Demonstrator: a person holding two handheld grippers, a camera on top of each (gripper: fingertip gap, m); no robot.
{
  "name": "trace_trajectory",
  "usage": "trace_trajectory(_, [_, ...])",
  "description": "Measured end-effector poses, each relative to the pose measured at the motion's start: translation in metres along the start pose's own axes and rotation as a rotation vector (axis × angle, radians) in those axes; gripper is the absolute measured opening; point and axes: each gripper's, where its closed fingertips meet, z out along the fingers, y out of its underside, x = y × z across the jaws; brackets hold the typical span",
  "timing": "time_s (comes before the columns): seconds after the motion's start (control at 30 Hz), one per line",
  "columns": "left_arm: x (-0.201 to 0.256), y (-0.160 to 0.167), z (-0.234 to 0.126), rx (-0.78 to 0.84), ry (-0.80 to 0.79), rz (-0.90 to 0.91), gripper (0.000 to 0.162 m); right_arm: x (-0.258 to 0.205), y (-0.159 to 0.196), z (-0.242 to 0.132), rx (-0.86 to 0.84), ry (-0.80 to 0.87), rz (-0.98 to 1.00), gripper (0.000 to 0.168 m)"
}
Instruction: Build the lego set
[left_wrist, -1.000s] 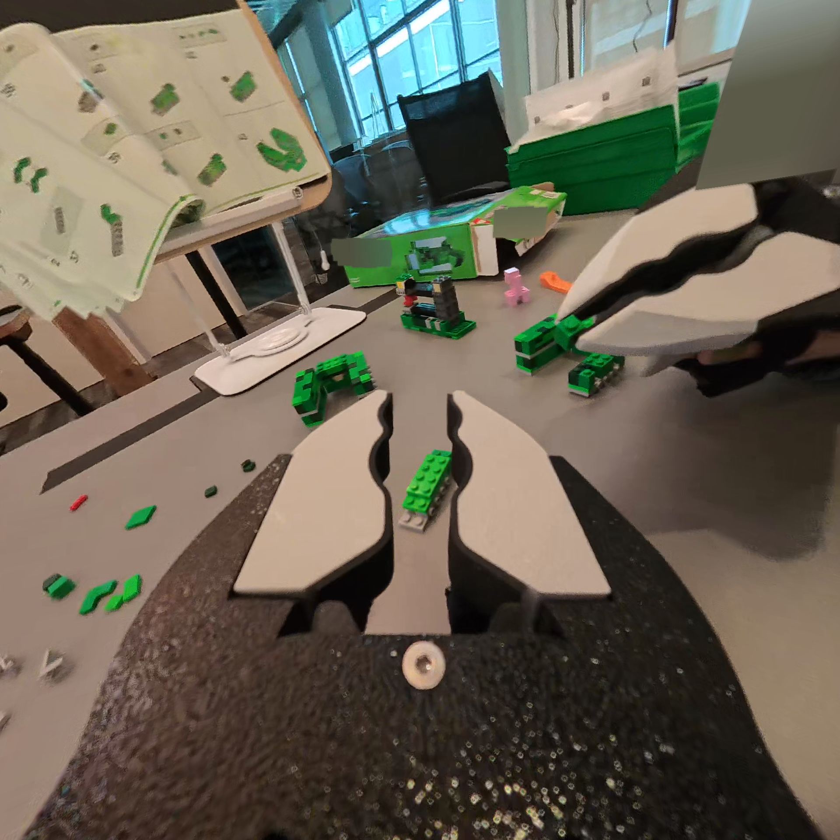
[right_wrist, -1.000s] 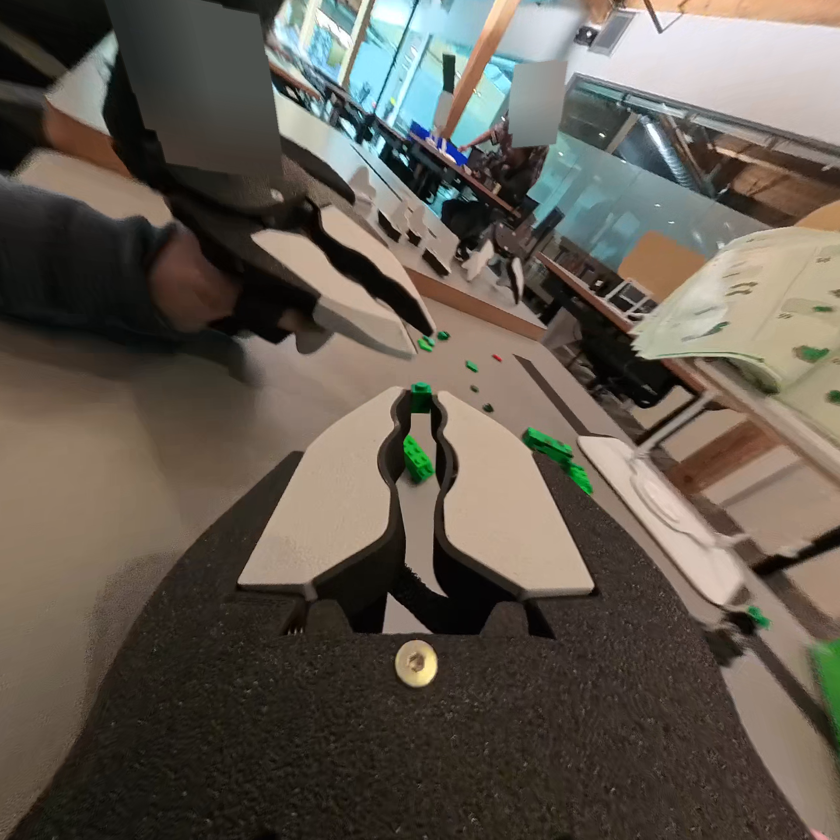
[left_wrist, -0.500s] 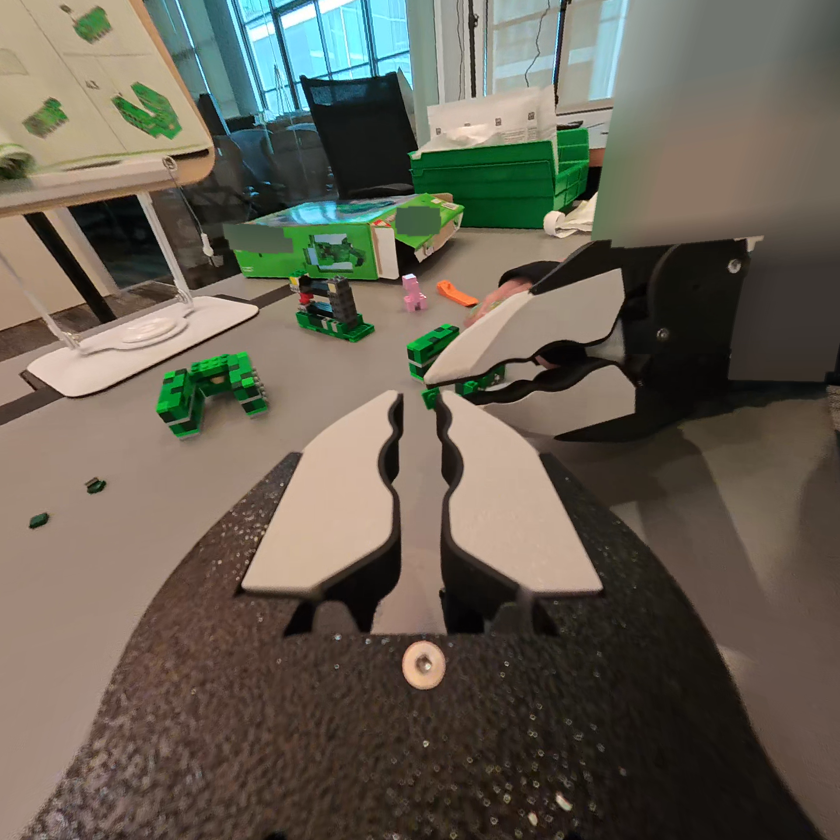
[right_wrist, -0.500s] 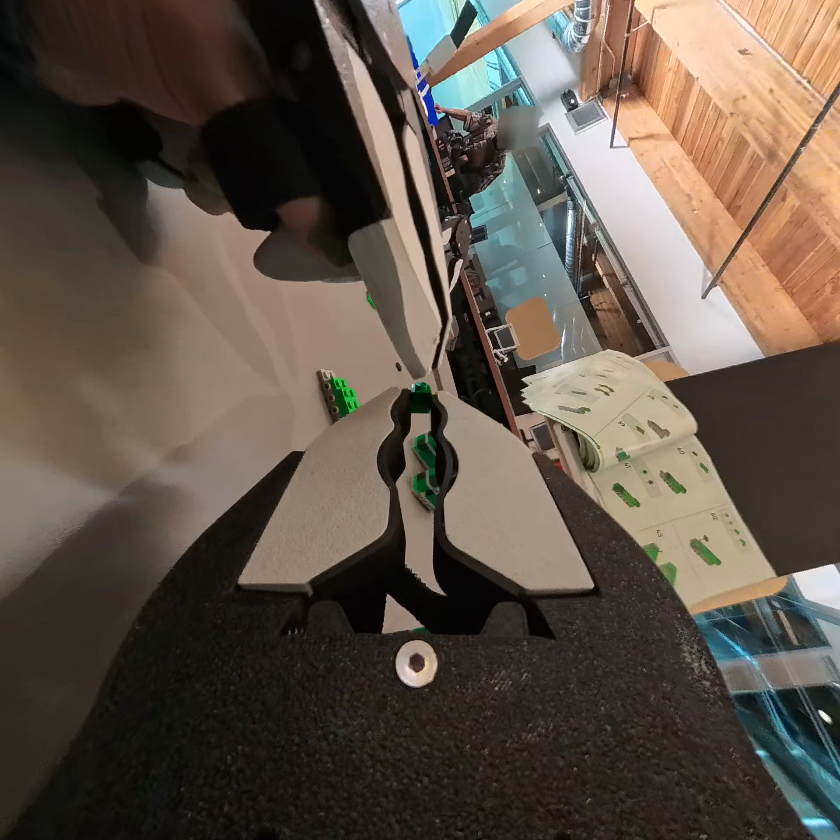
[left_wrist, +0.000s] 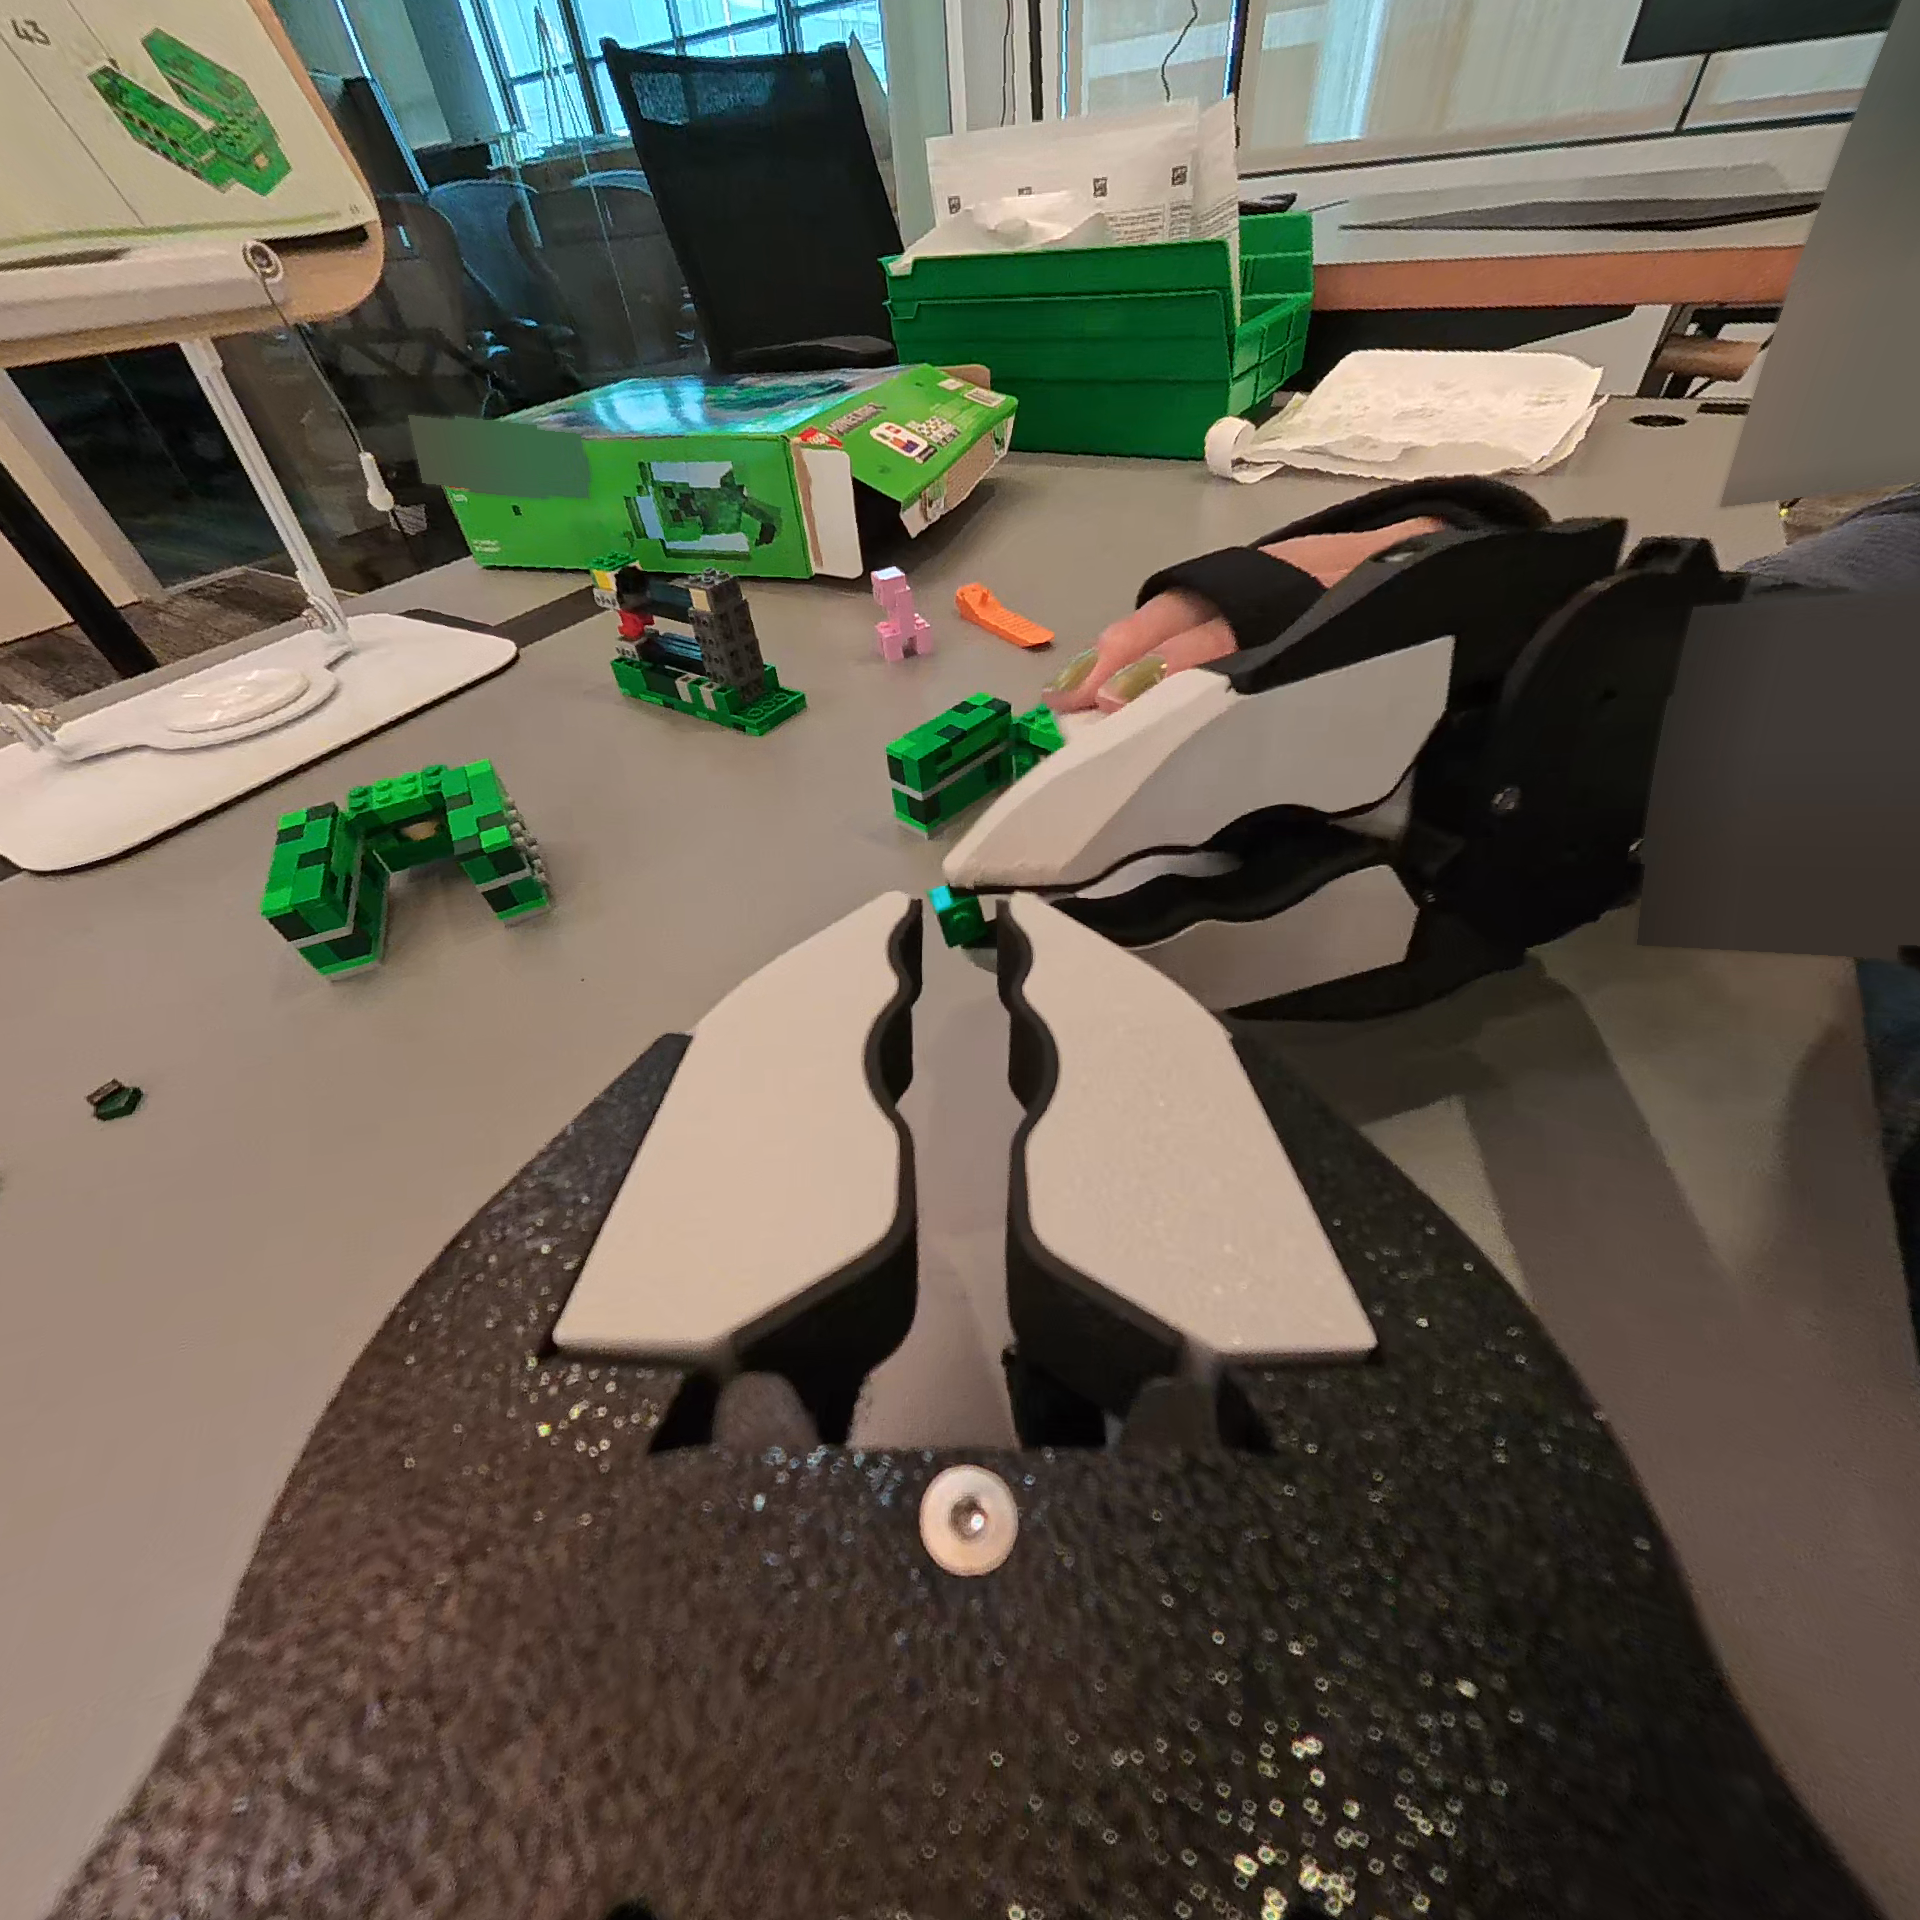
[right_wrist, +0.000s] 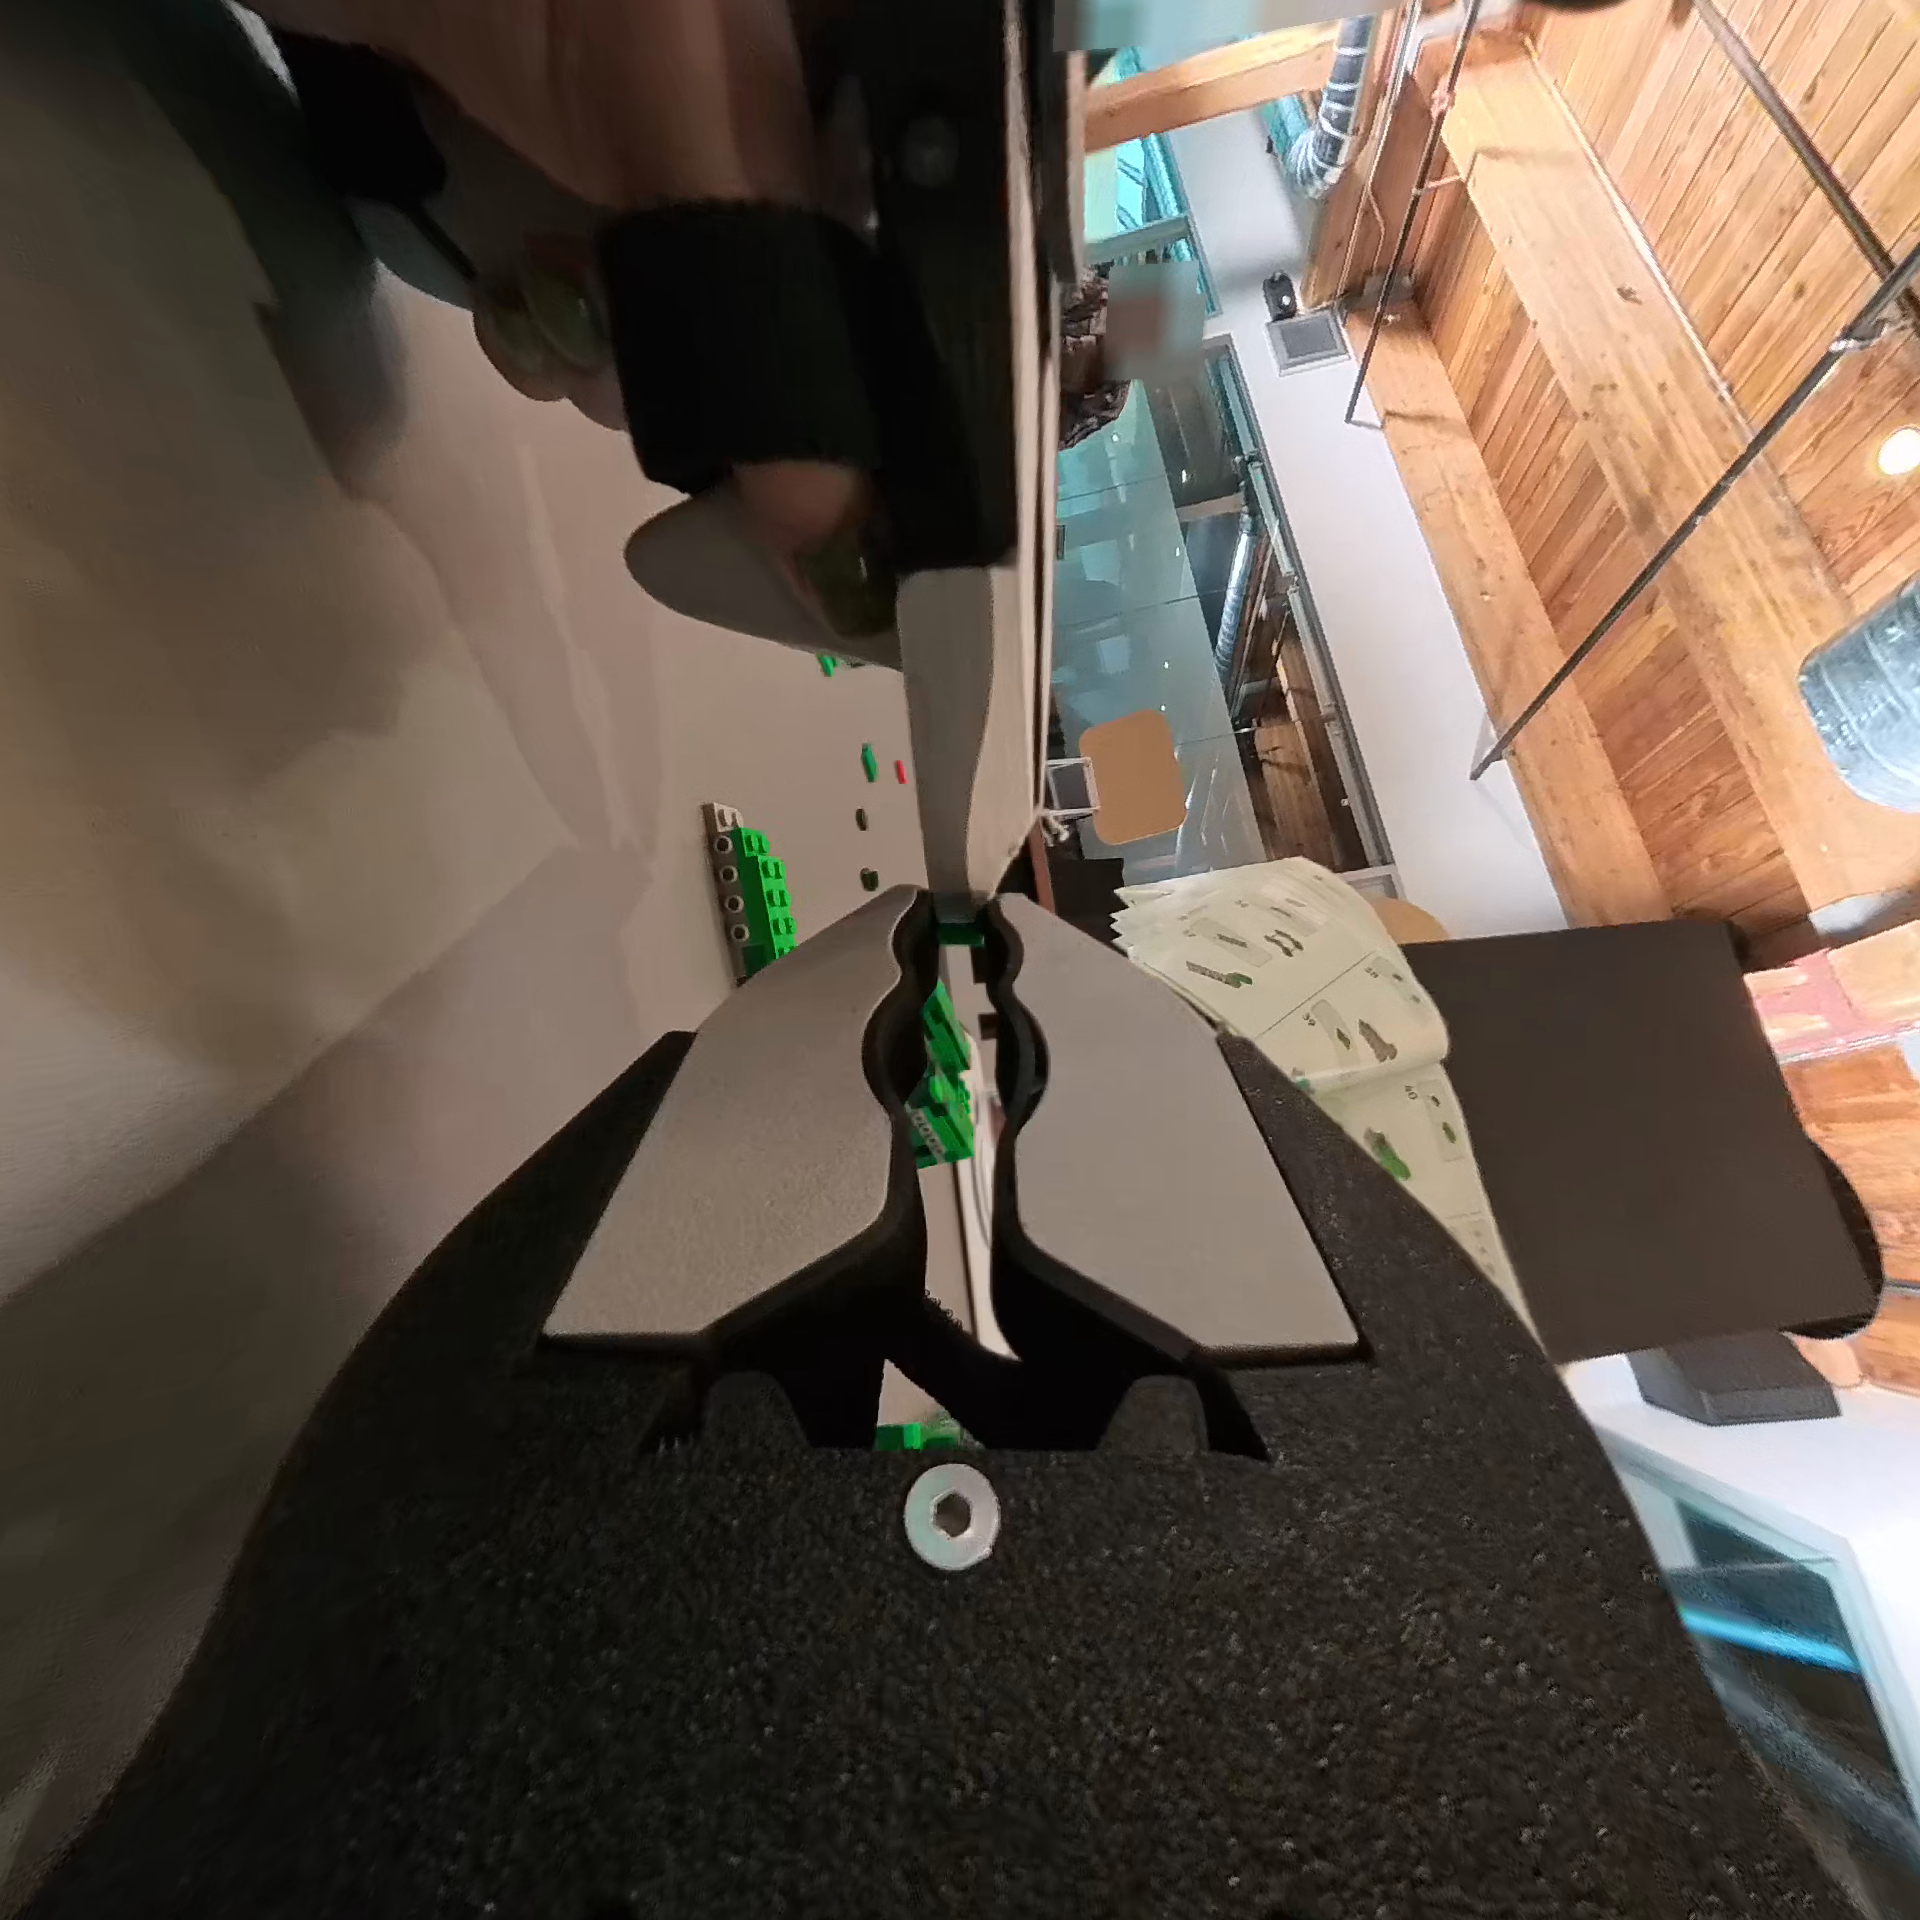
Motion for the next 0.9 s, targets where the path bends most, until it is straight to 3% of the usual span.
trace_trajectory(0.03, [0.001,0.001,0.001,-0.007,0.009,0.002,0.011,-0.001,0.0,0.0,0.001,0.001,-0.017,0.007])
trace_trajectory(0.23, [0.001,-0.001,-0.001,0.009,-0.003,0.015,0.007,0.004,0.0,-0.001,0.02,0.028,0.008,0.012])
trace_trajectory(0.53, [-0.009,-0.002,-0.009,0.029,-0.078,0.068,0.007,0.025,0.024,-0.012,0.019,0.036,0.374,0.014])
trace_trajectory(0.77, [-0.048,0.006,-0.019,-0.021,-0.31,0.031,0.007,0.028,-0.012,-0.018,0.243,-0.085,0.815,0.002])
trace_trajectory(0.9, [-0.075,0.011,-0.033,-0.044,-0.46,-0.006,0.007,0.023,-0.032,-0.019,0.354,-0.149,0.959,0.003])
